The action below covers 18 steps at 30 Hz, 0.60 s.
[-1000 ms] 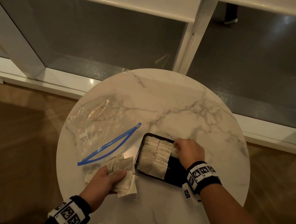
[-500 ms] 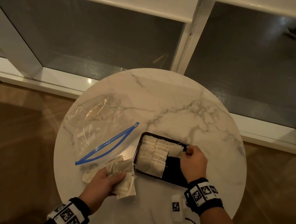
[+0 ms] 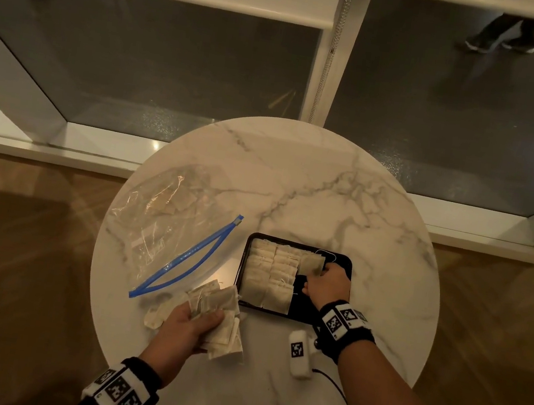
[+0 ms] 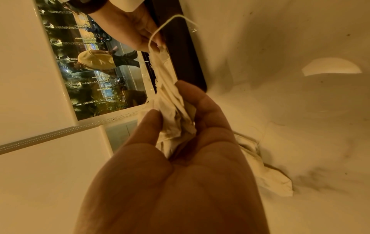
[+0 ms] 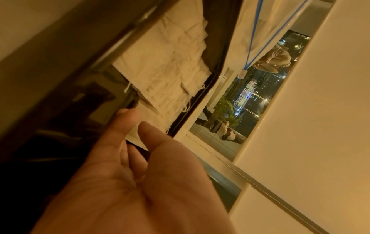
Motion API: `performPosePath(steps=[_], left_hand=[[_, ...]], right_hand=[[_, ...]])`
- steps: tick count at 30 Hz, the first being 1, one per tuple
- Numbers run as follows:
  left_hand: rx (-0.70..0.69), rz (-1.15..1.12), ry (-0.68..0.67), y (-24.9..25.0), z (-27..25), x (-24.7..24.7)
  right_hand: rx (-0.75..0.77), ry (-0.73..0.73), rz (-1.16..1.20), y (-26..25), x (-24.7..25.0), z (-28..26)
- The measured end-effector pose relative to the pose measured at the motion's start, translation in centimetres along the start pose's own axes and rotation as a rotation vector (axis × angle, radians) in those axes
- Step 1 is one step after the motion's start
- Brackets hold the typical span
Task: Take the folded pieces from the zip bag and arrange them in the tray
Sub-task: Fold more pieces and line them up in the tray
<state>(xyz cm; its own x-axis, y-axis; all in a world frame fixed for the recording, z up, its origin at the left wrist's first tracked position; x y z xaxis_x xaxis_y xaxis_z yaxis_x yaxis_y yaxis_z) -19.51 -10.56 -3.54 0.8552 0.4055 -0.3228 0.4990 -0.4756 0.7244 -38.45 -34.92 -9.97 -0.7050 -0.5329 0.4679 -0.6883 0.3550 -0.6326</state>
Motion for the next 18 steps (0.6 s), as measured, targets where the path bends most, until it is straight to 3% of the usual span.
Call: performPosePath(steps=[8,18], left_hand=[[0.004,0.021,0.007,-0.4,0.2,0.3],[-0.008,0.018,-0.001,0.5,0.1,-0.2]], right_hand=[[0.023,0.027,-0.142,-1.9,0.8,-2.4],[0.037,0.072,-0.147,-1.9,1.0,-2.5]])
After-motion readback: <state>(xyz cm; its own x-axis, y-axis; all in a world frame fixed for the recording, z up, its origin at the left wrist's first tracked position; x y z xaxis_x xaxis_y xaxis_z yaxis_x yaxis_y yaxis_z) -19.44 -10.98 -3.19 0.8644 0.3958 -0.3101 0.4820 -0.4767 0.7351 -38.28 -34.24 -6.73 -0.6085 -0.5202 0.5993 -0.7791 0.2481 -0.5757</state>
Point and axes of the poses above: each hand's wrist, its own z-axis towards the middle knuckle, its own x-axis out of the back of the hand, y = z × x, the point moved 7 cm from there along z, towards the middle knuckle, and after that the axes turned 12 degrees about -y, right-handed, at the moved point
